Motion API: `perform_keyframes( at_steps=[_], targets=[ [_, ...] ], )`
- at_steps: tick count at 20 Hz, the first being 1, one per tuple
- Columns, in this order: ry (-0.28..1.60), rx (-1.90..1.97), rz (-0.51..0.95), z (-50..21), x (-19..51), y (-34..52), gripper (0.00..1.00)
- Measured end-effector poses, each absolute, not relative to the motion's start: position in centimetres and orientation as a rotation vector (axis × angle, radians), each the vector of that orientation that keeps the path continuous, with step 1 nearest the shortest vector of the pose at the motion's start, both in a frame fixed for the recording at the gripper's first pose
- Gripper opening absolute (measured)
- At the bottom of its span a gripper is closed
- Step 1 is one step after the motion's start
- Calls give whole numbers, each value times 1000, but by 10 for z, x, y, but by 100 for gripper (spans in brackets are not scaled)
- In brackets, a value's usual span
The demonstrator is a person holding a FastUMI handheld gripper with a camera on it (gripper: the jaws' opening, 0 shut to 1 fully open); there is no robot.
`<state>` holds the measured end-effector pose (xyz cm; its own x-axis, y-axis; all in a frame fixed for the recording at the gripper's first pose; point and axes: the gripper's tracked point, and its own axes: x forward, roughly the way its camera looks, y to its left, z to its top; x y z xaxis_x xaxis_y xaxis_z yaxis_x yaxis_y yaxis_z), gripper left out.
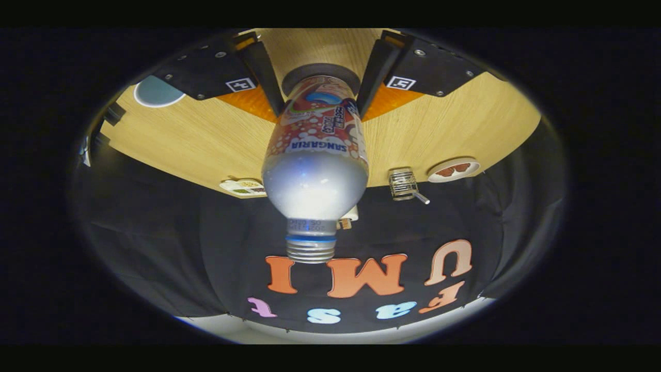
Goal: Take the bottle from table, then pour the juice into the cup, finally place the bottle on the coaster
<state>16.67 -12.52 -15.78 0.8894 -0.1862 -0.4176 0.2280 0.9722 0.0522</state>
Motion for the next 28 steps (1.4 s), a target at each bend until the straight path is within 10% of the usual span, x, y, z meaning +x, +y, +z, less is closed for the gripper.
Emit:
perform_keyframes(
  at_steps=[10,28],
  targets=[
    [539,86,-191,-195,148,-104,97],
    [175,133,-120,-39,3,-61,97]
  ],
)
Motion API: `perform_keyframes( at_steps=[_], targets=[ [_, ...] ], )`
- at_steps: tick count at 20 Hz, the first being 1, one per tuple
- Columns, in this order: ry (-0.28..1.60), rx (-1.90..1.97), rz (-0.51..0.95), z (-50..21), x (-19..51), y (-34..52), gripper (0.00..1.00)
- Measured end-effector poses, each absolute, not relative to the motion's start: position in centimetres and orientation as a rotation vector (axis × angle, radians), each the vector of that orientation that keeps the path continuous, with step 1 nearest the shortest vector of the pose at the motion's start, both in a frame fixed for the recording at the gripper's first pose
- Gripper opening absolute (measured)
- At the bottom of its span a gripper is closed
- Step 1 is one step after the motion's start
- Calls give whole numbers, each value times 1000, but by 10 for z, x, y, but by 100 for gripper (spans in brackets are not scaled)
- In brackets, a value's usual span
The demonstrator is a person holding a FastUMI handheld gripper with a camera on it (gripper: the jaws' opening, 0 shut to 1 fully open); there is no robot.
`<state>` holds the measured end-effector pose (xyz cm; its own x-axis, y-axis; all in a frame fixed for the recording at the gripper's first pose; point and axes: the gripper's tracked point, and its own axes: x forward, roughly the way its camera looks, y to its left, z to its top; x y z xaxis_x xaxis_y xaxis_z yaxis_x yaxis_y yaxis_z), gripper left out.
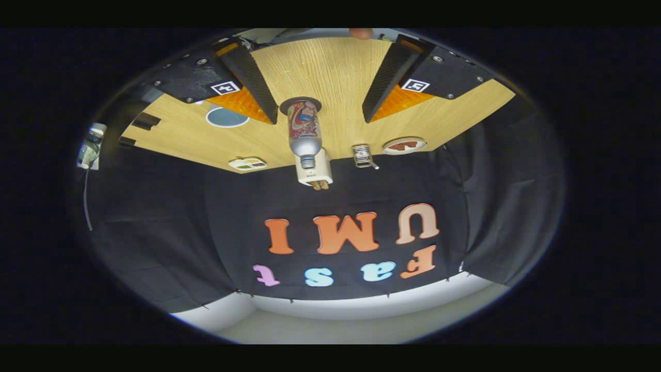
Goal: Take the bottle from table, then pour the juice into the cup, finally place the bottle on the coaster
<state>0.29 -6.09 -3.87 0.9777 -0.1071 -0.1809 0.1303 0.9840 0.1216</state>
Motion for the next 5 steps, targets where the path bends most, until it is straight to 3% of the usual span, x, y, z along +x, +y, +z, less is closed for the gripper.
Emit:
perform_keyframes(
  at_steps=[5],
  targets=[
    [138,95,13,-28,-15,-24,97]
  ],
)
